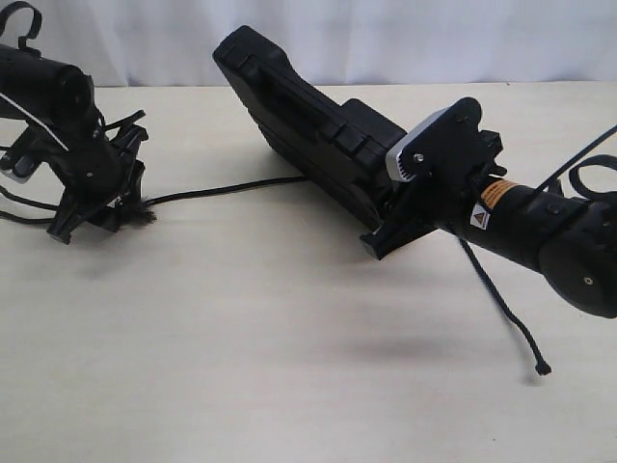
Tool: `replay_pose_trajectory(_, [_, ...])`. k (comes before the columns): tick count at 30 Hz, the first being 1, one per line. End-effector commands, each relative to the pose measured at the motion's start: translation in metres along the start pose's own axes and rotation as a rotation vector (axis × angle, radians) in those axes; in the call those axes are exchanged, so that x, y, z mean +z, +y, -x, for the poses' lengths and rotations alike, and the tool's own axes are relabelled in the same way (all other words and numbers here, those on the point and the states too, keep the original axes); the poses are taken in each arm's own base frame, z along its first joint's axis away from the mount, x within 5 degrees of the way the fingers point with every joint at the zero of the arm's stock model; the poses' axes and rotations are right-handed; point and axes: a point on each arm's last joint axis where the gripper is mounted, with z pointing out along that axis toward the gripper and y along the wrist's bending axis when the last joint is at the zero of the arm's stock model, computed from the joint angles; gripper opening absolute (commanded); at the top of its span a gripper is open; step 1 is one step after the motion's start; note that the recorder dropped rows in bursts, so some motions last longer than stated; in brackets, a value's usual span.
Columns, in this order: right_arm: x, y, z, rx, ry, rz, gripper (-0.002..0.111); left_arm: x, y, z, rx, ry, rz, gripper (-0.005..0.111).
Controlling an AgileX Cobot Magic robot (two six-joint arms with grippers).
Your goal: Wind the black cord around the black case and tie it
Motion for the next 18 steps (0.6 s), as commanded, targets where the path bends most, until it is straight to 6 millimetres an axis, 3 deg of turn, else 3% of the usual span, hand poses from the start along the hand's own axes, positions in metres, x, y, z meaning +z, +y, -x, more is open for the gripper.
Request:
replay_pose_trajectory(1, [0.000, 0.001, -0.015, 0.080, 0.115, 0.001, 0.004, 0.010, 0.009, -0.001, 0.048, 0.017, 0.083, 0.049])
replay_pose_trajectory(4, [0.000, 0.001, -0.015, 0.080, 0.115, 0.001, 0.004, 0.009, 0.010, -0.001, 0.189, 0.026, 0.094, 0.025])
replay_pose_trajectory(9, [0.000, 0.001, -0.015, 0.080, 0.115, 0.001, 0.004, 0.010, 0.007, -0.001, 0.407, 0.024, 0.059, 0.000])
replay_pose_trajectory(13, [0.000, 0.001, -0.015, 0.080, 0.115, 0.001, 0.004, 0.002, -0.006, 0.002, 0.685, -0.012, -0.025, 0.000])
replay_pose_trajectory(18, [0.000, 0.001, -0.015, 0.080, 0.115, 0.001, 0.004, -0.037, -0.017, 0.006, 0.936, -0.085, -0.111, 0.000])
